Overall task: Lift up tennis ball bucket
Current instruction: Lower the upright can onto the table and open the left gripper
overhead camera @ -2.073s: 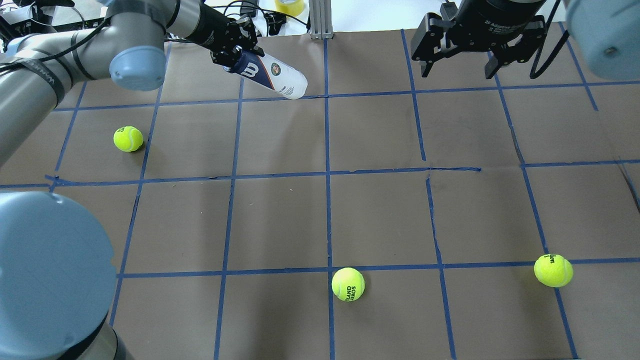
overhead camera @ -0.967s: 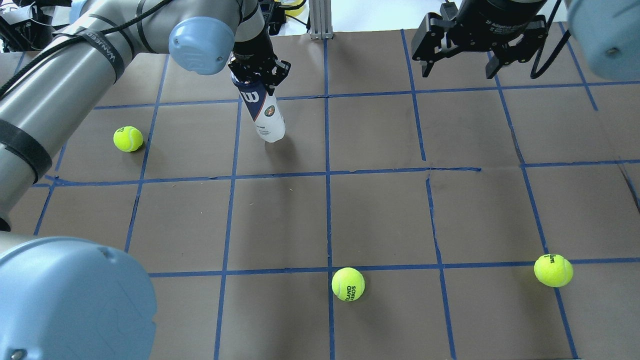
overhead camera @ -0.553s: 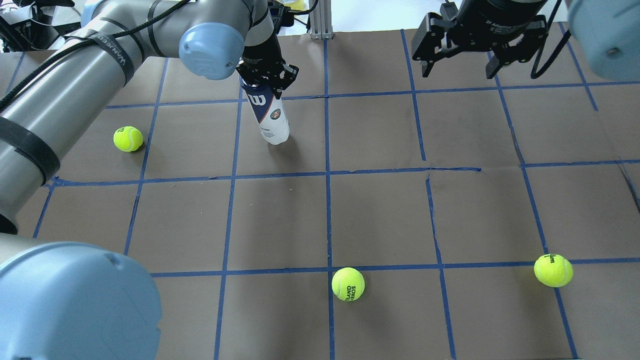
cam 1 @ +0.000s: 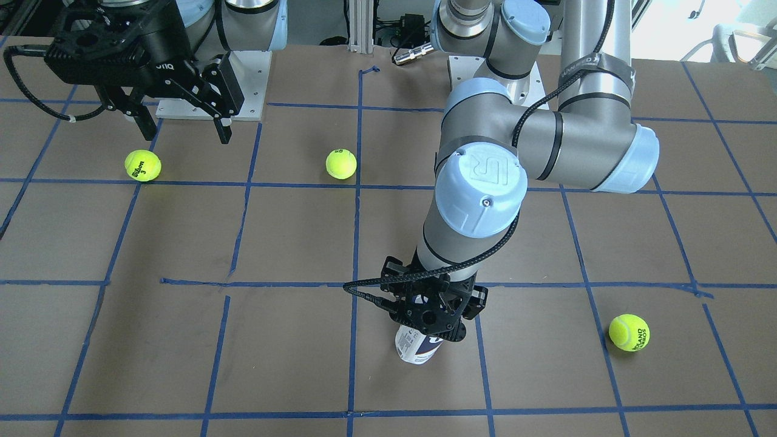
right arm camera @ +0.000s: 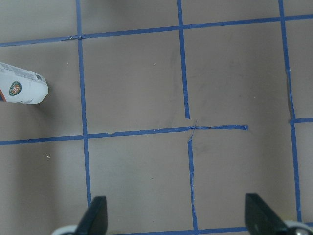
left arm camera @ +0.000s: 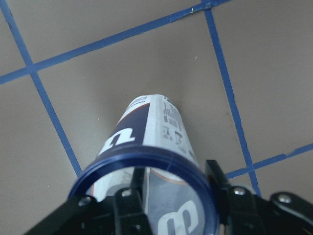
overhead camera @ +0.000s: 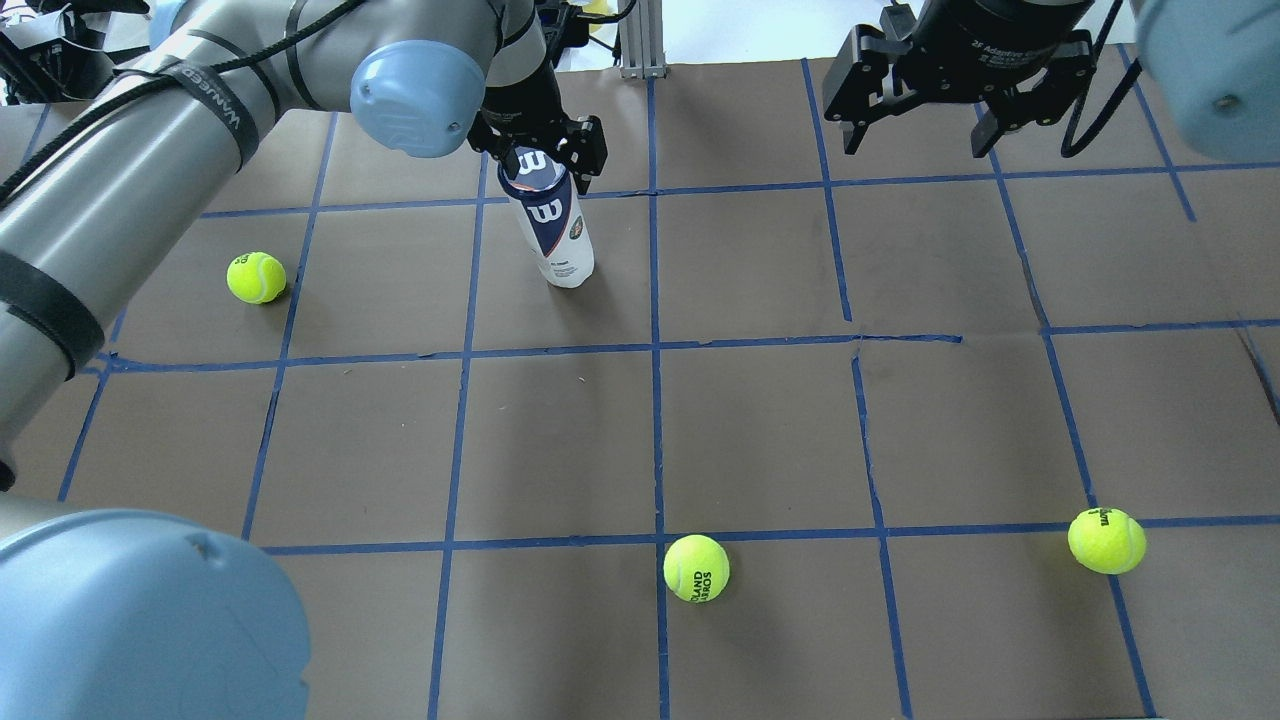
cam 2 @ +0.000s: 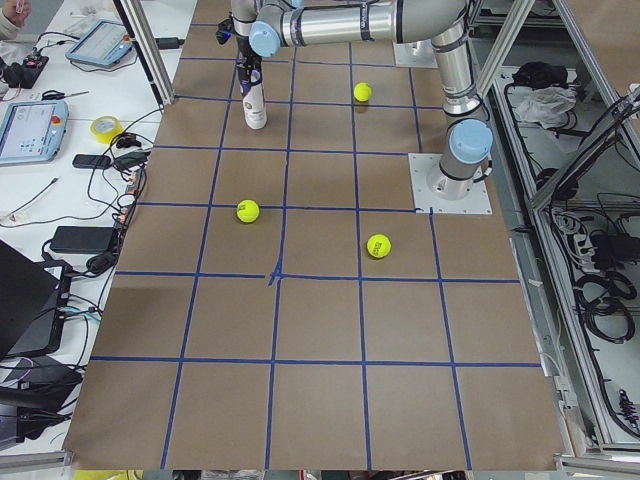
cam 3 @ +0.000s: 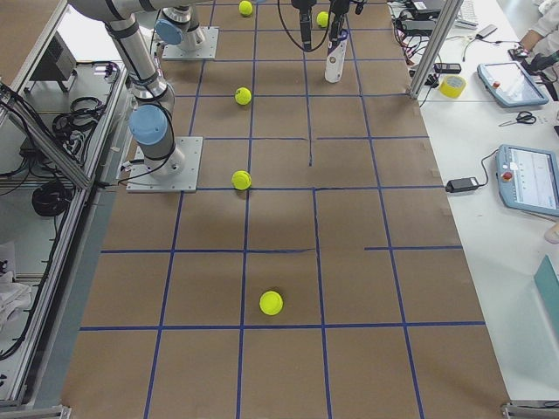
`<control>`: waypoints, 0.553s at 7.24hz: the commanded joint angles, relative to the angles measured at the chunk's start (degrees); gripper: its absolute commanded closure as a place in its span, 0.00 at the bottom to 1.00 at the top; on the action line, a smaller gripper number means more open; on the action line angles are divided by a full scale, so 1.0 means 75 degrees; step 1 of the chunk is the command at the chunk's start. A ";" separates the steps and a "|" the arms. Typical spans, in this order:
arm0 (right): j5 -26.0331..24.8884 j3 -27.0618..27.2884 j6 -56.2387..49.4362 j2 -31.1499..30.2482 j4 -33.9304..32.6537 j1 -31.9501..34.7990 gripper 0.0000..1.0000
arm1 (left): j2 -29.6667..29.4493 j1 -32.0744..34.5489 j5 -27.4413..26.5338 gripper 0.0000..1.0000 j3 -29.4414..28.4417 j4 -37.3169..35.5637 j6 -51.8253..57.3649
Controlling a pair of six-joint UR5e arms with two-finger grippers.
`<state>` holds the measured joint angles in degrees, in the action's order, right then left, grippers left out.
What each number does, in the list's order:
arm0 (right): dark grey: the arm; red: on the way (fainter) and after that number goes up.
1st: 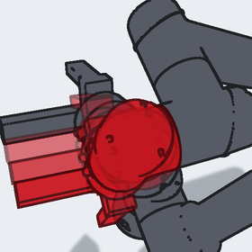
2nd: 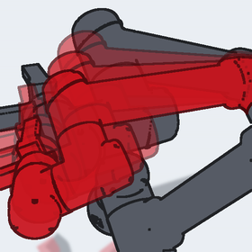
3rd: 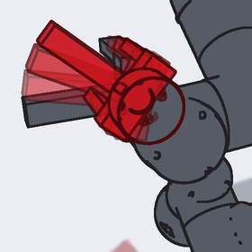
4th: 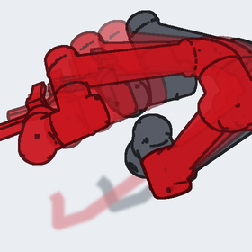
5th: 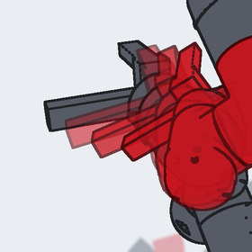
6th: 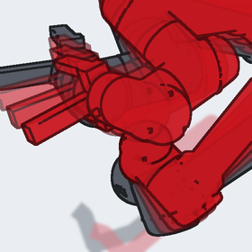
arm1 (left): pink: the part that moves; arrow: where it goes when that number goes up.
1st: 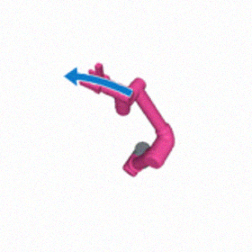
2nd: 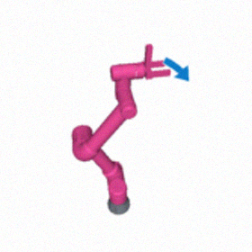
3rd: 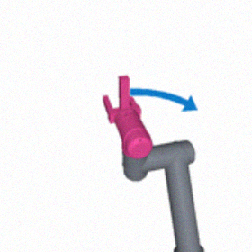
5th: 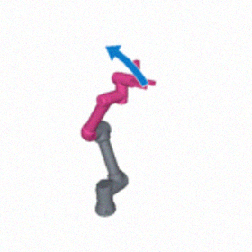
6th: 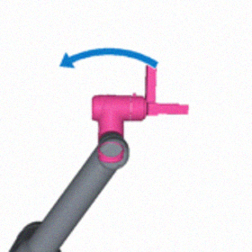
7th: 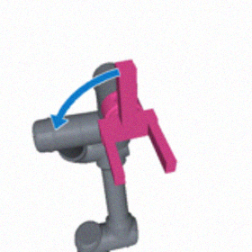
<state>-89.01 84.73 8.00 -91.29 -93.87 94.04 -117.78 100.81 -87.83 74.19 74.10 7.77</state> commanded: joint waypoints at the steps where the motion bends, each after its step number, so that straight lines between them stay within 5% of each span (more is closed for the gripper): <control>1: -0.0003 0.0000 0.0000 0.0007 0.0000 0.0000 0.00 | 0.0456 0.0012 -0.0031 0.00 -0.0175 0.0685 -0.0097; 4: 0.0009 0.0023 0.0000 0.0007 -0.0012 0.0000 0.00 | 0.1416 -0.0500 -0.0007 0.00 -0.1020 0.2832 -0.0180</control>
<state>-88.96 84.82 8.00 -91.24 -93.92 94.04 -110.23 99.23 -87.75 68.30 90.27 6.75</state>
